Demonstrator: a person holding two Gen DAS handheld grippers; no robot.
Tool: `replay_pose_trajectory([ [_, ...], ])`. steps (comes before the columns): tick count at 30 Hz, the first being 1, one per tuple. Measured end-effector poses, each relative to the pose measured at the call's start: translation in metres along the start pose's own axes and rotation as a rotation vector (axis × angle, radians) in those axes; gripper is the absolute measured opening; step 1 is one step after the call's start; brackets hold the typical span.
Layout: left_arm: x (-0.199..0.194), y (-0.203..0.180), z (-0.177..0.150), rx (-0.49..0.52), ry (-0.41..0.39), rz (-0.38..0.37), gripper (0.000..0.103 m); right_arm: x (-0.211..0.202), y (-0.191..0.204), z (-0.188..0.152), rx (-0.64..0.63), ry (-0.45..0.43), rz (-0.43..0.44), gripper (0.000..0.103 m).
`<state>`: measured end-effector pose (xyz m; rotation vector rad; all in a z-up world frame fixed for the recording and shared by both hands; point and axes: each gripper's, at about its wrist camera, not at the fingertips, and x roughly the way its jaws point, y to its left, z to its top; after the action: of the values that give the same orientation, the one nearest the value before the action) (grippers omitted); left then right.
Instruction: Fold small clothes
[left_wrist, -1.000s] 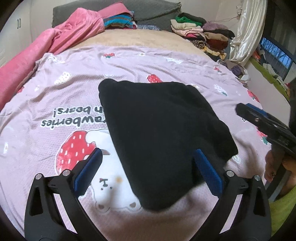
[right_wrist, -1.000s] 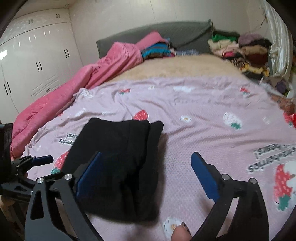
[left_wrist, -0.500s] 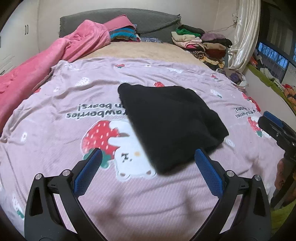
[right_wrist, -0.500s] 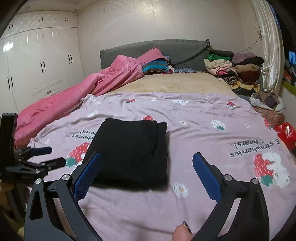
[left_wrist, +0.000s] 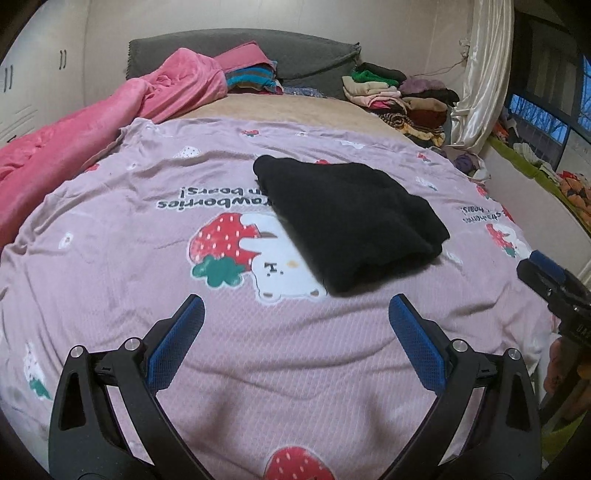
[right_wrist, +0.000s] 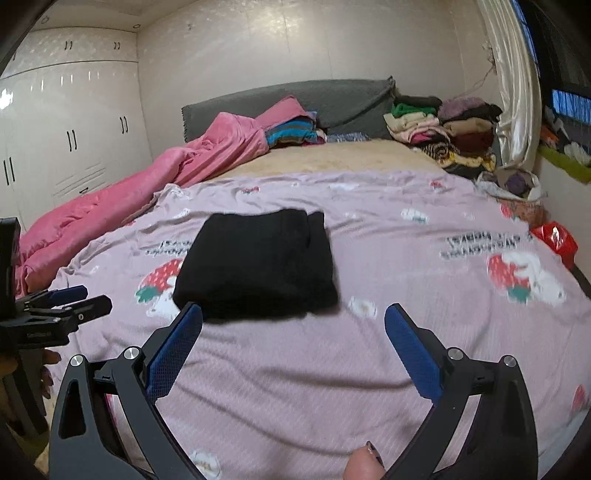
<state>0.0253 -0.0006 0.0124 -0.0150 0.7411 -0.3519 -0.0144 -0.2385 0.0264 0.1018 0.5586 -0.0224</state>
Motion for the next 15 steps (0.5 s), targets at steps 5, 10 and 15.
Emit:
replay_pose_trajectory([
  [5,0.001,-0.001,-0.014,0.008,0.021,0.02,0.093,0.0,0.002,-0.02,0.002,0.04,-0.02,0.099],
  [10,0.003,-0.004,-0.024,0.013,0.035,0.026,0.093,0.001,0.004,-0.032,-0.012,0.057,-0.038,0.099],
  [15,0.006,-0.005,-0.028,0.007,0.057,0.043,0.093,0.01,0.0,-0.035,0.02,0.095,-0.04,0.099],
])
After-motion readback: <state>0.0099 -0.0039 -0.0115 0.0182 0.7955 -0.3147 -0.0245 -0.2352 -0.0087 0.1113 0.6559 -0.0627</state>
